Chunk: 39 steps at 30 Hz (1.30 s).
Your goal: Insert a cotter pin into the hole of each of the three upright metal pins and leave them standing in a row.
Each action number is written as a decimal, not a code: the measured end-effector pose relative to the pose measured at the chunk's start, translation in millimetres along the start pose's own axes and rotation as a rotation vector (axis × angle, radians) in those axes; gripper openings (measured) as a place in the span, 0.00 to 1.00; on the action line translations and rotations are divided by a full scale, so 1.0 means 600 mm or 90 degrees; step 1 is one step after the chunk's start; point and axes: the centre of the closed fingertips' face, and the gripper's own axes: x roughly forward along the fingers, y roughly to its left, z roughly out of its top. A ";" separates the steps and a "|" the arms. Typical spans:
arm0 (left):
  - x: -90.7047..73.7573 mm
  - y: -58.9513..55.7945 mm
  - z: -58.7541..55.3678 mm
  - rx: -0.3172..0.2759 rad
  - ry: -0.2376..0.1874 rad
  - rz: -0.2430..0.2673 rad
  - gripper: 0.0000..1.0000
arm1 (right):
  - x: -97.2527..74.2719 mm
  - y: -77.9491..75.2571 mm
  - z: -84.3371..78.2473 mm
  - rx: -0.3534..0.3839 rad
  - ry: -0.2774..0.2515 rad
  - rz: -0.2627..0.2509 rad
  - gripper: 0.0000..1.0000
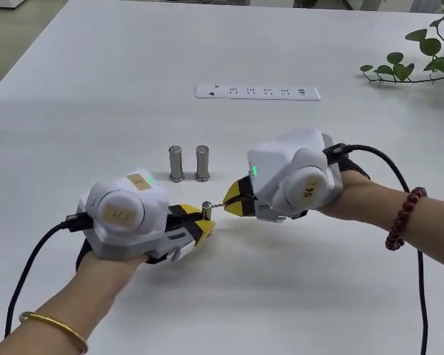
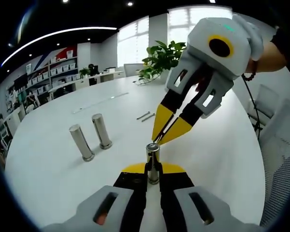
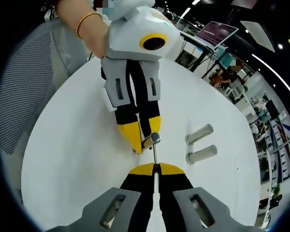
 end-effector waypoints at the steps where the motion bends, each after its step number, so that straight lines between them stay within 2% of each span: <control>1: 0.000 0.000 0.000 0.000 0.000 0.000 0.05 | 0.000 0.000 0.000 0.000 -0.001 0.000 0.00; 6: 0.000 0.000 0.000 -0.005 -0.002 -0.001 0.05 | 0.001 -0.001 -0.001 -0.017 0.004 -0.003 0.00; 9: -0.002 0.001 -0.001 0.001 -0.001 0.000 0.06 | -0.001 0.002 0.004 -0.012 -0.004 0.001 0.00; 15: -0.002 0.003 -0.003 0.012 0.006 0.020 0.06 | -0.001 0.005 0.009 -0.003 -0.006 0.002 0.00; 19: -0.005 0.004 -0.016 0.008 0.028 0.037 0.07 | -0.003 0.005 0.012 0.013 -0.005 0.001 0.00; 22: -0.006 0.003 -0.023 -0.001 0.030 0.045 0.12 | -0.005 0.006 0.012 0.035 -0.002 0.000 0.00; 29: -0.010 0.004 -0.015 -0.025 0.010 0.070 0.16 | -0.006 0.011 0.014 0.082 0.004 -0.003 0.00; 34: -0.009 0.006 -0.013 -0.036 0.008 0.091 0.14 | -0.007 0.013 0.014 0.112 0.018 -0.010 0.00; 39: -0.009 0.007 -0.010 -0.065 -0.002 0.105 0.11 | -0.008 0.017 0.017 0.147 0.018 -0.010 0.00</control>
